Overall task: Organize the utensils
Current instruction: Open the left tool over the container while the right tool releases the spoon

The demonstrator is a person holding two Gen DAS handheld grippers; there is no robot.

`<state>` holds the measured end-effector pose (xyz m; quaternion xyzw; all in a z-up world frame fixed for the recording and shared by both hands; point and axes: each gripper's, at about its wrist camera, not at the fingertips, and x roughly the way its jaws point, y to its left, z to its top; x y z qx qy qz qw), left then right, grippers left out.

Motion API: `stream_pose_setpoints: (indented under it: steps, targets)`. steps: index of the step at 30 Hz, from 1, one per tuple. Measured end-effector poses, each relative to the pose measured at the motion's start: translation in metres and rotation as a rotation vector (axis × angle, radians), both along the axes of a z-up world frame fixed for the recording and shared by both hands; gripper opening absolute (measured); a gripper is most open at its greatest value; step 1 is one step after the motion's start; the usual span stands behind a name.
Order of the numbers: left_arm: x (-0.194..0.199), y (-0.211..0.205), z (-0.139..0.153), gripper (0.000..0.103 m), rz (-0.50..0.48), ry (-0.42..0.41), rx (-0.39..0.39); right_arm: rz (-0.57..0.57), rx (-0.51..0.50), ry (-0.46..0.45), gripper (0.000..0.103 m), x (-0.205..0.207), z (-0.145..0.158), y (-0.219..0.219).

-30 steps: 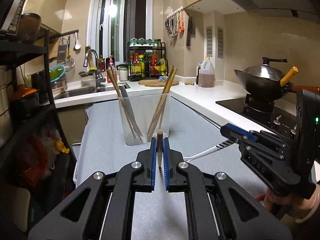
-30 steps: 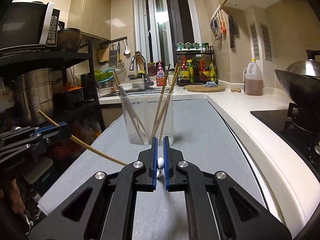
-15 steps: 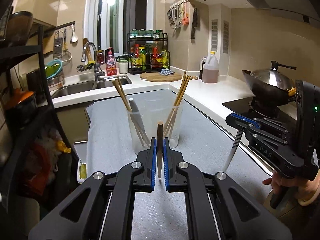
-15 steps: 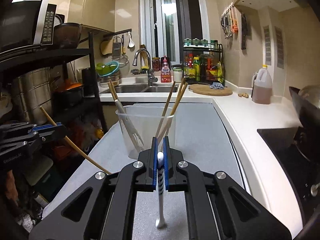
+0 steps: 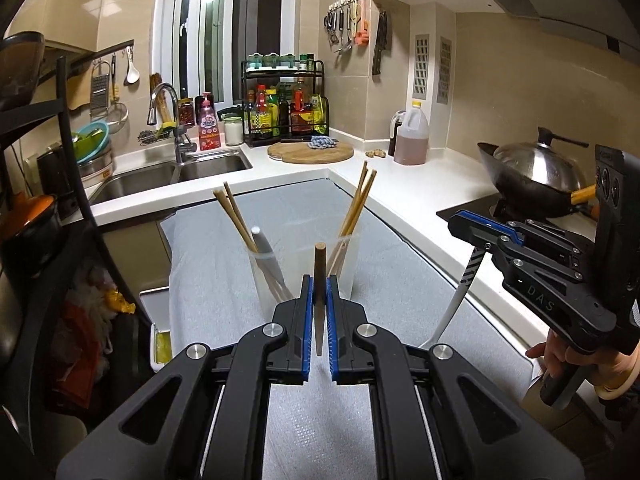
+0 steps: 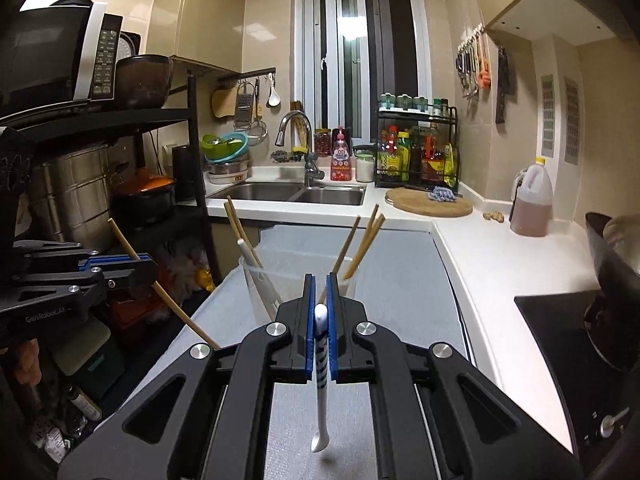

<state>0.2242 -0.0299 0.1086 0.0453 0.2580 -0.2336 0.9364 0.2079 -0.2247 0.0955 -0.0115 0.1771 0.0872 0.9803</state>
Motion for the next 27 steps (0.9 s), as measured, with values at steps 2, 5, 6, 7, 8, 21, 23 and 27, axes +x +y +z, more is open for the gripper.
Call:
stream_pose_setpoints:
  steps: [2,5,6,7,8,21,23,27]
  targets:
    - [0.005,0.003,0.01,0.006,-0.009,0.004,-0.016,0.015,-0.002,-0.002,0.006,0.006,0.009,0.002]
    - [0.012,0.006,0.025,0.006,-0.024,0.003,-0.038,0.035,-0.013,0.004,0.006,0.017,0.024,0.006]
    - [0.015,0.009,0.033,0.006,-0.035,0.002,-0.055,0.041,-0.014,0.004,0.006,0.021,0.03,0.007]
    - [0.017,0.01,0.036,0.006,-0.038,0.002,-0.061,0.052,-0.014,0.003,0.006,0.025,0.037,0.009]
    - [0.018,0.012,0.043,0.006,-0.041,-0.004,-0.064,0.058,-0.018,-0.002,0.006,0.028,0.043,0.01]
    - [0.066,0.011,0.1,0.006,-0.004,-0.127,-0.043,0.085,-0.051,-0.143,0.006,0.081,0.116,0.03]
    - [0.077,0.007,0.093,0.006,-0.002,-0.113,-0.042,0.078,-0.032,-0.155,0.005,0.093,0.117,0.031]
    - [0.096,0.002,0.075,0.006,0.0,-0.068,-0.04,0.059,-0.013,-0.159,0.005,0.113,0.11,0.031]
